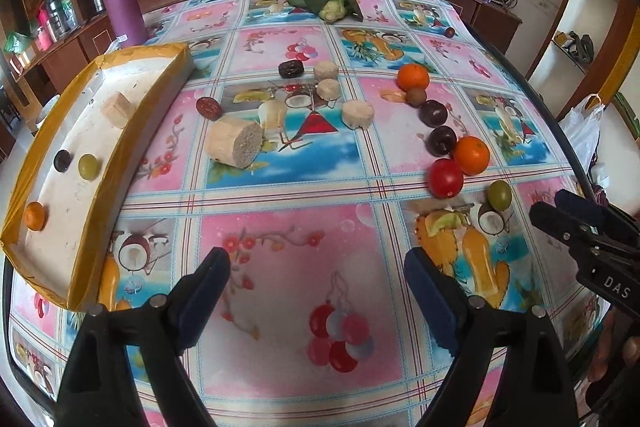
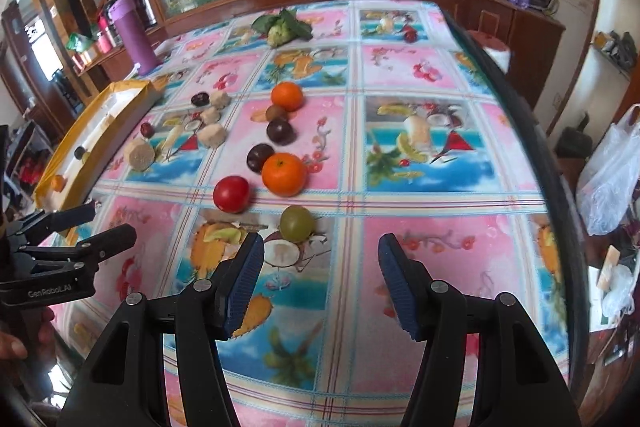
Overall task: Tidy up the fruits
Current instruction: 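Move the left tool to the red round fruit while the right tool approaches a green grape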
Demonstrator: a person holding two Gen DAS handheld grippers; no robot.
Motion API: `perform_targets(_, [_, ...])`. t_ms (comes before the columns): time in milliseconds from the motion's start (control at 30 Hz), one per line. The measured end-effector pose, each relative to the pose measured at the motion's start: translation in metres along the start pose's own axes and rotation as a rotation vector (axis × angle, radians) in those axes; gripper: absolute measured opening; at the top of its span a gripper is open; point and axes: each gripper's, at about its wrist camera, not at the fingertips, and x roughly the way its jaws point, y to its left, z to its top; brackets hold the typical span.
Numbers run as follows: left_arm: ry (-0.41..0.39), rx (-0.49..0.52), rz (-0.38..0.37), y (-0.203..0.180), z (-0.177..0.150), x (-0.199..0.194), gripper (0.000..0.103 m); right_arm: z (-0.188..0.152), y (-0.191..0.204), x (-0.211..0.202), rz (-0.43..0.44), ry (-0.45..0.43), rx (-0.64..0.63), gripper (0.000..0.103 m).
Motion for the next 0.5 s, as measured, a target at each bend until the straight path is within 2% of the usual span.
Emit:
perform_targets(267, [0.022, 0.005, -0.008, -0.004, 0.003, 0.008, 0.091, 0.005, 0.006, 0.042, 0.049, 0.063, -0.038, 0.058])
perform_targets(300, [0.024, 0.01, -0.007, -0.006, 0.003, 0.009, 0.091, 0.004, 0.005, 0.043, 0.053, 0.055, -0.04, 0.054])
perform_targets(433, [0.028, 0.032, -0.024, -0.02, 0.009, 0.015, 0.091, 0.007, 0.009, 0.045, 0.069, 0.042, -0.099, 0.025])
perform_targets(500, [0.028, 0.051, -0.044, -0.03, 0.014, 0.018, 0.091, 0.007, 0.01, 0.044, 0.074, 0.04, -0.121, 0.023])
